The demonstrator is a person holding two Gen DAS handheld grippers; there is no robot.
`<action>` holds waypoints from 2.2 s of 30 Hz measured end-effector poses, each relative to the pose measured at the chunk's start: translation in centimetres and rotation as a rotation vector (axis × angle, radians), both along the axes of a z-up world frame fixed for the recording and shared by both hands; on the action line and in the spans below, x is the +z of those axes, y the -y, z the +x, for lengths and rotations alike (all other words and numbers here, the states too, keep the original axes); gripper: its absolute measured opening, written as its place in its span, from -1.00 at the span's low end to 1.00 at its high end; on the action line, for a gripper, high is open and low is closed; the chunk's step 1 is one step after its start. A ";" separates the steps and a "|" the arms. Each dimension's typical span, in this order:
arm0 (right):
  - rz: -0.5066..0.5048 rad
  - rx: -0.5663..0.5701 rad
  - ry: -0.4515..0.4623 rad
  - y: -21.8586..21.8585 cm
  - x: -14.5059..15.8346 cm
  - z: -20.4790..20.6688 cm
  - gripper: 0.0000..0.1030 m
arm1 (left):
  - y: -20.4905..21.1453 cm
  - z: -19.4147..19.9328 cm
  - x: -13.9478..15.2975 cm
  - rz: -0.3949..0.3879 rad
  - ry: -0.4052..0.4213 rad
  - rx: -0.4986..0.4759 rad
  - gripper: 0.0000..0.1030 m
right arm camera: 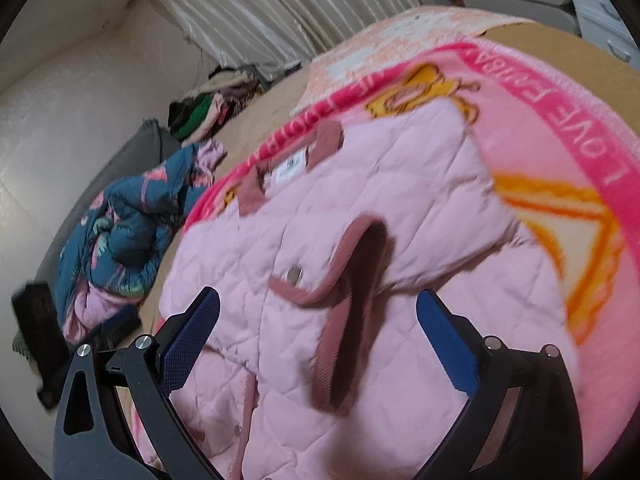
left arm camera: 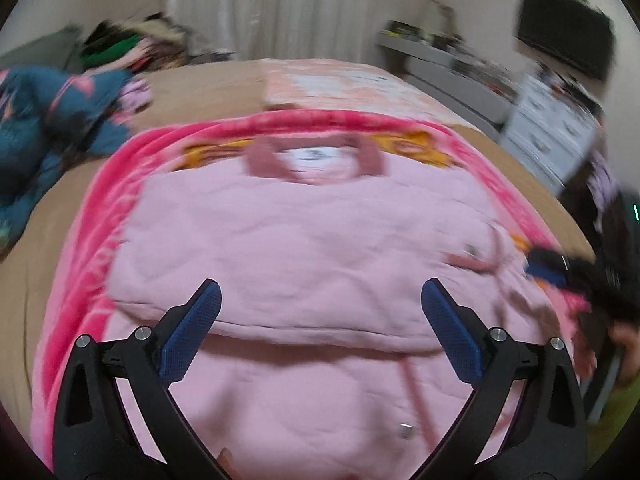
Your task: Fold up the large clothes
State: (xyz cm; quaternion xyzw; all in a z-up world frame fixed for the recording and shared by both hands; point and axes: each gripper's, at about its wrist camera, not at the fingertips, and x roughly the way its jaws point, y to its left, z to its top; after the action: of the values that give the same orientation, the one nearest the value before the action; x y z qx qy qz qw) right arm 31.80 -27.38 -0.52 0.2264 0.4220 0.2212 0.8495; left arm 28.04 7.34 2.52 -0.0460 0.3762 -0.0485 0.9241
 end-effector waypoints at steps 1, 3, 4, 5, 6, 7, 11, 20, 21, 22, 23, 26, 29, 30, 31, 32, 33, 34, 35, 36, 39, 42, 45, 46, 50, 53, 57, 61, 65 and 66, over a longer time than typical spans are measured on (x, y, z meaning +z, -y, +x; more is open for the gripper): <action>-0.008 0.011 -0.014 -0.7 -0.4 0.0 0.91 | -1.4 0.5 0.0 -0.010 0.001 0.030 0.82; -0.021 0.031 -0.035 -1.7 -1.1 -0.1 0.91 | -3.6 1.1 0.1 -0.024 0.012 0.083 0.82; -0.032 0.043 -0.046 -2.3 -1.6 -0.2 0.91 | -4.6 1.4 0.1 -0.028 0.016 0.110 0.82; -0.044 0.049 -0.056 -2.8 -2.0 -0.2 0.91 | -5.6 1.6 0.1 -0.036 0.018 0.137 0.82; -0.052 0.049 -0.068 -3.2 -2.5 -0.1 0.91 | -6.7 1.7 -0.1 -0.056 0.020 0.162 0.82; -0.055 0.049 -0.079 -3.4 -2.9 -0.1 0.91 | -7.8 1.6 -0.4 -0.095 0.023 0.175 0.82; -0.024 0.051 -0.134 -4.4 -4.8 0.4 0.92 | -10.7 1.1 -2.0 -0.129 0.008 0.215 0.82; -0.054 0.027 -0.078 -6.1 -4.9 0.8 0.32 | -13.7 1.0 -2.8 -0.172 0.016 0.262 0.82; -0.046 0.046 -0.070 -6.4 -4.8 0.8 -0.04 | -13.9 1.1 -2.9 -0.182 0.014 0.267 0.82; -0.040 0.061 -0.067 -6.5 -4.8 0.9 -0.30 | -14.0 1.1 -3.0 -0.190 0.015 0.269 0.82; -0.043 0.070 -0.060 -6.9 -4.8 0.8 -0.44 | -14.1 1.2 -3.0 -0.192 0.015 0.271 0.82; -0.090 0.091 -0.002 -7.7 -3.8 0.0 -0.64 | -14.0 1.3 -3.2 -0.194 0.016 0.272 0.82; -0.130 0.116 0.089 -8.0 -1.2 -0.3 -0.67 | -13.3 1.5 -3.2 -0.196 0.022 0.247 0.82; -0.149 0.131 0.124 -8.0 0.1 -0.3 -0.67 | -13.0 1.6 -3.2 -0.194 0.025 0.237 0.82; -0.170 0.136 0.149 -8.0 1.1 -0.1 -0.67 | -12.7 1.7 -3.1 -0.191 0.029 0.227 0.82; -0.196 0.141 0.175 -8.0 2.2 0.0 -0.67 | -12.4 1.8 -3.1 -0.188 0.032 0.216 0.82; -0.212 0.144 0.194 -7.9 2.9 0.2 -0.67 | -11.9 1.9 -3.1 -0.183 0.036 0.204 0.82; -0.230 0.146 0.220 -7.8 4.1 0.5 -0.67 | -11.5 2.1 -3.1 -0.177 0.038 0.192 0.82; -0.248 0.146 0.241 -7.7 4.9 0.9 -0.67 | -11.2 2.2 -3.1 -0.172 0.039 0.183 0.82; -0.269 0.144 0.256 -7.7 5.4 1.4 -0.67 | -10.7 2.3 -3.2 -0.165 0.041 0.168 0.82; -0.321 0.142 0.267 -7.7 5.6 2.4 -0.67 | -9.4 2.4 -3.3 -0.127 0.053 0.131 0.82; -0.360 0.133 0.244 -7.6 4.4 3.4 -0.67 | -8.3 2.5 -3.3 -0.081 0.066 0.108 0.82; -0.373 0.112 0.211 -7.4 2.9 4.2 -0.67 | -7.7 2.6 -3.5 -0.079 0.065 0.083 0.82; -0.373 0.106 0.199 -7.1 2.4 4.4 -0.66 | -7.6 2.6 -3.6 -0.078 0.062 0.075 0.82; -0.387 0.087 0.154 -7.2 0.8 5.2 -0.58 | -7.3 3.0 -4.1 -0.068 0.052 0.060 0.82; -0.384 0.049 0.125 -6.8 0.0 5.5 -0.27 | -7.4 3.1 -4.3 -0.081 0.047 0.058 0.82; -0.357 -0.034 0.130 -5.3 0.3 5.3 0.39 | -7.3 3.5 -4.8 -0.079 0.034 0.049 0.82; -0.360 -0.083 0.182 -4.6 1.8 4.6 0.57 | -7.1 3.9 -5.3 -0.087 0.022 0.037 0.82; -0.369 -0.055 0.236 -5.5 3.2 4.2 0.70 | -6.8 4.3 -6.4 -0.046 -0.008 0.033 0.71; -0.378 -0.037 0.246 -6.0 3.3 4.2 0.70 | -6.9 4.4 -6.9 -0.050 -0.028 0.032 0.70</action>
State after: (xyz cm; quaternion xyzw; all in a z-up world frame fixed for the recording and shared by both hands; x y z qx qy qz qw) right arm 35.99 -21.41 2.79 0.0424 0.3449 0.1485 0.9259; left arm 32.46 14.26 -4.41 -0.0757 0.3871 -0.0422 0.9179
